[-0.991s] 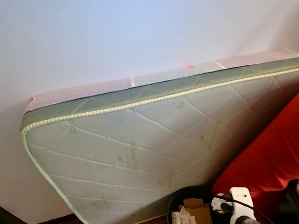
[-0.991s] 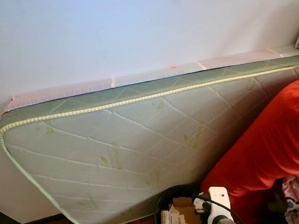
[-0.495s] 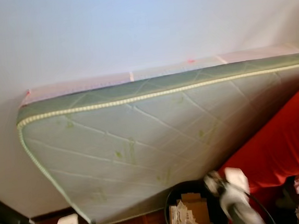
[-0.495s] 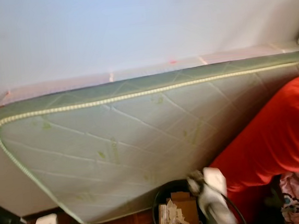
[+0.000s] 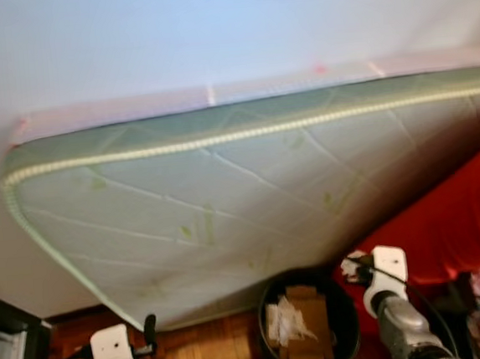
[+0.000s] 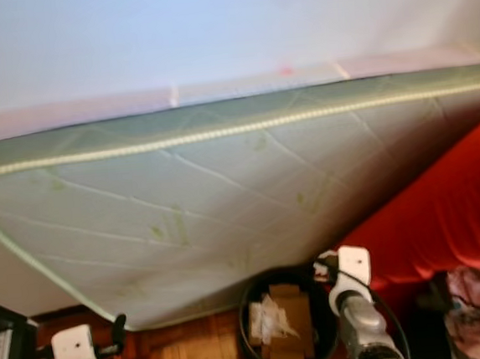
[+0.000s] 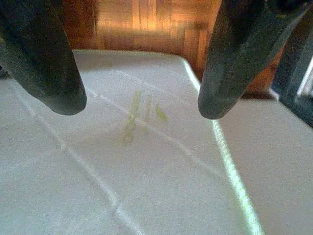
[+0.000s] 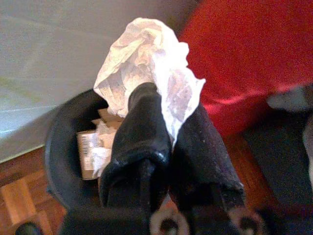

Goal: Clean up the room

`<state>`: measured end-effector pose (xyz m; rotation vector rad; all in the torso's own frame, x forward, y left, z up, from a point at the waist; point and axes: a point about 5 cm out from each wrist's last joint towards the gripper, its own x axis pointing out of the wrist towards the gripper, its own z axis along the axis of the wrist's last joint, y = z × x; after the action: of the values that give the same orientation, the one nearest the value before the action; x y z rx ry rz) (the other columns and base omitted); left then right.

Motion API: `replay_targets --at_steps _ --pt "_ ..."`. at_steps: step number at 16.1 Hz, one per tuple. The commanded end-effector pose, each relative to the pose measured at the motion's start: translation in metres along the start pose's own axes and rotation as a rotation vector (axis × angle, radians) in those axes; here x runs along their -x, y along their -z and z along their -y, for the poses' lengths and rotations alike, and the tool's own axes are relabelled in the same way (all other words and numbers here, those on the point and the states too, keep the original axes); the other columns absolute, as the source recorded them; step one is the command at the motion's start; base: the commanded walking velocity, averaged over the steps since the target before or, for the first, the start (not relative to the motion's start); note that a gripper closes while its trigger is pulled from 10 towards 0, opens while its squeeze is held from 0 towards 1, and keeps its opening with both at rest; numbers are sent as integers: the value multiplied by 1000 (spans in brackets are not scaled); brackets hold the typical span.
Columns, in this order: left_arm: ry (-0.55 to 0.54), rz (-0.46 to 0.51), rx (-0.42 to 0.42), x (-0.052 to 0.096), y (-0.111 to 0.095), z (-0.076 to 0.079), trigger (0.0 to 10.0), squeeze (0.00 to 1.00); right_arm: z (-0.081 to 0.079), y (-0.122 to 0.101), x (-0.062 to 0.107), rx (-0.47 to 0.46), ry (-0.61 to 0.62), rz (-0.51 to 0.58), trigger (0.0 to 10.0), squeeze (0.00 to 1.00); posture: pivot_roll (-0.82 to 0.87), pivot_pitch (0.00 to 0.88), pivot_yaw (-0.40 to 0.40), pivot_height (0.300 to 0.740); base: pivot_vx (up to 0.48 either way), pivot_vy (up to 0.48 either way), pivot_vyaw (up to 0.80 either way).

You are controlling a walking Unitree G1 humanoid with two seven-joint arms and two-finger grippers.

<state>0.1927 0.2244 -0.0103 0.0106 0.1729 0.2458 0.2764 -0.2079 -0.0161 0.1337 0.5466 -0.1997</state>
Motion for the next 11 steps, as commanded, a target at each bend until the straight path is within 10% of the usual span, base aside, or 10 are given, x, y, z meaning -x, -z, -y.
replay_targets --at_steps 1,11 --pt "3 2 -20 8 -2 -1 10000 0 10 11 3 -40 50 -44 10000 0 169 272 -99 740 0 0 0" --pt "20 87 -31 23 -46 4 10000 0 -4 16 4 -43 -41 -57 10000 106 194 365 -79 740 0 0 0"
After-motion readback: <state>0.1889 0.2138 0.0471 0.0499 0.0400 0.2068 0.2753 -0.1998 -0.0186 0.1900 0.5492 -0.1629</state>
